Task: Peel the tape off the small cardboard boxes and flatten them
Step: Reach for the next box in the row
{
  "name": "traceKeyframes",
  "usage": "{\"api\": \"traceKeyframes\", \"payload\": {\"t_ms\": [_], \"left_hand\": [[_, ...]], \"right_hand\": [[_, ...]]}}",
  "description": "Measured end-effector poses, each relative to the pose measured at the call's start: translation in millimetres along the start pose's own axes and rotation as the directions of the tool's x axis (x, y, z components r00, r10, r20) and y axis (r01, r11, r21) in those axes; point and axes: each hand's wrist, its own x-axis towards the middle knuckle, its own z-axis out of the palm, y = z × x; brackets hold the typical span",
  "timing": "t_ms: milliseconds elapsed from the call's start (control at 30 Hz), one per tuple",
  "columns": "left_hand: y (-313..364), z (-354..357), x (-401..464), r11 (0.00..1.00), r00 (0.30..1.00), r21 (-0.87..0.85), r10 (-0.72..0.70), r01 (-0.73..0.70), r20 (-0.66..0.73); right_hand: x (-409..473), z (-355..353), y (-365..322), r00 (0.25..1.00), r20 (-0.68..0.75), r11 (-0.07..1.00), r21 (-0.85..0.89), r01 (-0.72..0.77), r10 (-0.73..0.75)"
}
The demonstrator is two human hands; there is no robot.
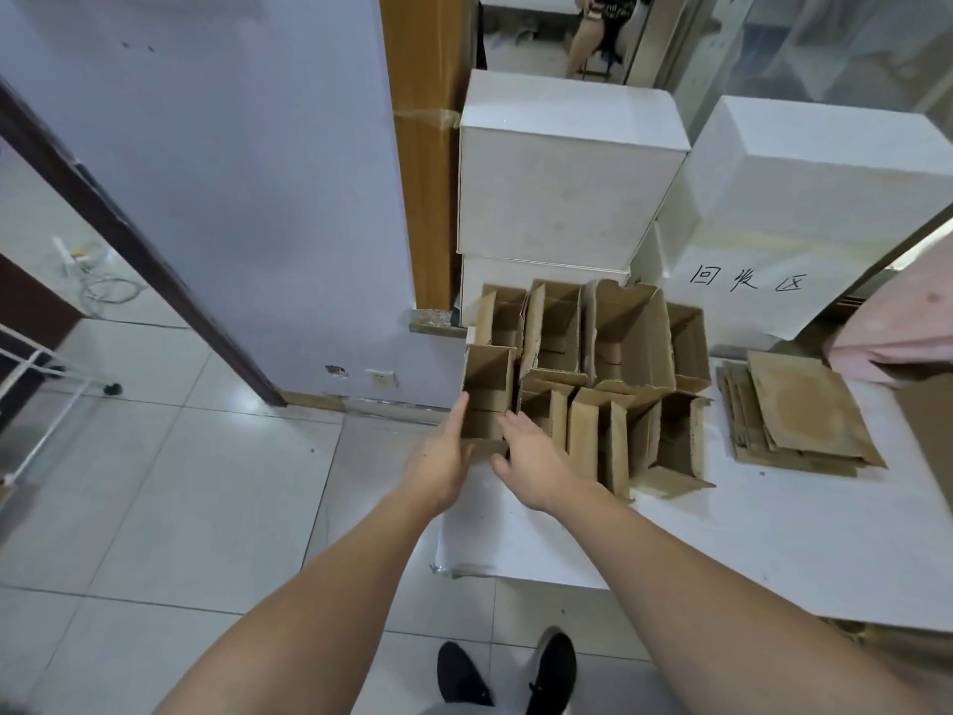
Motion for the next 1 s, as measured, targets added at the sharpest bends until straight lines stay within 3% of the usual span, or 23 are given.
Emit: {"api": "traceKeyframes", "payload": {"t_ms": [200,700,867,1000], "left_hand": [[-2,5,-9,0.999,0.998,-0.014,-0.031,0.030,-0.057],[27,-12,-27,1.000,0.972,-0.028,-0.004,-0.003,-0.236],[36,-23,-29,1.000,0.963,0.011,-0.012,0.015,-0.268],[40,-31,-33,1.000,0.958,-0.017,-0.025,0.022,-0.285]], "right_hand": [[-5,9,-1,1.000,-0.013,0.999,0.029,0.019,-0.018],[-13,-8,-8,0.976,-0.216,0.936,0.346,0.060,0.018],[-14,-17,-11,0.977,-0.174,0.832,0.554,-0.002,0.119],[-12,-15,-16,0.983,-0.124,0.836,0.547,-0.047,0.137]]}}
